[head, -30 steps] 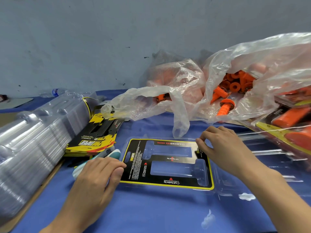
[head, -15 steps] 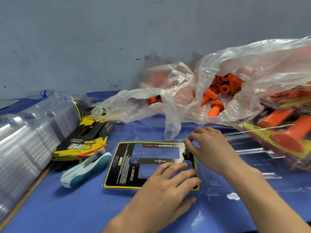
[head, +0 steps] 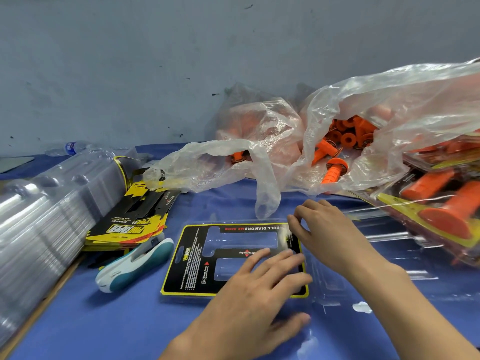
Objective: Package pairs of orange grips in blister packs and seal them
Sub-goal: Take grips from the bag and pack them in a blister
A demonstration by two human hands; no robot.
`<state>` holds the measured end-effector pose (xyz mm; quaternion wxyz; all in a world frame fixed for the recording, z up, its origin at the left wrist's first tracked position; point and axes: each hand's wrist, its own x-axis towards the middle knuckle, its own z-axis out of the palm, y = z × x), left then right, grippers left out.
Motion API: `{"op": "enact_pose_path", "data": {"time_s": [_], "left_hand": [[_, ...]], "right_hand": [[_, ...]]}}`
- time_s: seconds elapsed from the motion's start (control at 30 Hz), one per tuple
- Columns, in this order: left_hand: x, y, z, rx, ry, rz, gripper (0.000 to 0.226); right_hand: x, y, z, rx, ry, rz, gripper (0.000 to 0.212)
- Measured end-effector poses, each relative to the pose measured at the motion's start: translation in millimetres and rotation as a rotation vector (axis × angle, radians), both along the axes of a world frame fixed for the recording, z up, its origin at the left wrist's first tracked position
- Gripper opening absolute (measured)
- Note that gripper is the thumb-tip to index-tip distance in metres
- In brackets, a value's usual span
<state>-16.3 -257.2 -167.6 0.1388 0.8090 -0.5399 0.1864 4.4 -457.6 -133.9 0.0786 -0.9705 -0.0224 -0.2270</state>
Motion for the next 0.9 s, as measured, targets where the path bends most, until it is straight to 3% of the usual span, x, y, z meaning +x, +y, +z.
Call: {"op": "enact_pose_path", "data": {"time_s": [0.1, 0.17, 0.27, 0.43, 0.67, 0.9], "left_hand": [[0.5, 13.1, 12.4, -0.174, 0.046, 0.065, 0.037], [8.5, 29.6, 20.8, -0.343, 0.089, 0.241, 0.031], [27.0, 56.5, 23.2, -0.524, 0.304, 0.564, 0.026], [48.2, 77.5, 14.8, -0.425, 0.356, 0.79, 0.038], [57.2, 79.8, 8.3, -0.312, 0.397, 0.794, 0.057], [60.1, 77.8, 5.3, -0.277, 0.363, 0.78, 0.057]], "right_hand": [[-0.6, 0.3, 1.6, -0.035, 0.021, -0.006, 0.034], [-1.7, -0.4, 2.2, -0.035, 0.028, -0.005, 0.034], [-2.8, -0.9, 1.8, -0.023, 0.018, -0.004, 0.031], [-3.3, -0.9, 0.0, -0.046, 0.01, 0.005, 0.03], [-3.0, -1.0, -0.8, -0.05, 0.015, 0.016, 0.033], [-2.3, 0.4, 0.4, -0.048, 0.013, 0.013, 0.035]]}}
